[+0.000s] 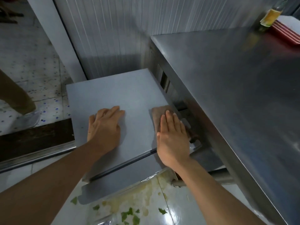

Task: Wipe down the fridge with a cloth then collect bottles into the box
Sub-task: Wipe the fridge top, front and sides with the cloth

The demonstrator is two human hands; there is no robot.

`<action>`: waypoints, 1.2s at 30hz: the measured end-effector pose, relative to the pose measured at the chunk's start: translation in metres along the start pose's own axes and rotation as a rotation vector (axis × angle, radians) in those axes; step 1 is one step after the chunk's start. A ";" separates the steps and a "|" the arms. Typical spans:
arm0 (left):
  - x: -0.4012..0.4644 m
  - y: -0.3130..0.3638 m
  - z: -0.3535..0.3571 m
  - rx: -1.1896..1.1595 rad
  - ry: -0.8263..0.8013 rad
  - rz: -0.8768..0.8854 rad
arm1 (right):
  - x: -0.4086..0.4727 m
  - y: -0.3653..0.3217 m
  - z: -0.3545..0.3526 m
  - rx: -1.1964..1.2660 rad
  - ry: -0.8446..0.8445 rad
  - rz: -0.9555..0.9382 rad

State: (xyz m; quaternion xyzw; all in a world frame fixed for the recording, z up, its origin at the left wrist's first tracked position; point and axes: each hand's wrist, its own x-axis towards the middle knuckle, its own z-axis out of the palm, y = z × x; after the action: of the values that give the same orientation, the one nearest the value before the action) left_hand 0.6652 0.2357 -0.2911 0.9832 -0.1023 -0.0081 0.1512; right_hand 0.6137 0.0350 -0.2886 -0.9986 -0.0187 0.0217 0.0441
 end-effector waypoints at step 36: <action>0.097 -0.092 -0.017 0.106 0.037 0.242 | 0.242 -0.034 -0.002 0.143 -0.100 0.164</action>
State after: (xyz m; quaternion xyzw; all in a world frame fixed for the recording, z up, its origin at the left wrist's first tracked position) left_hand 0.7796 0.3070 -0.3010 0.9702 -0.2178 0.0339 0.1008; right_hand 0.8543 0.0780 -0.2941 -0.9887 0.0626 0.0763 0.1125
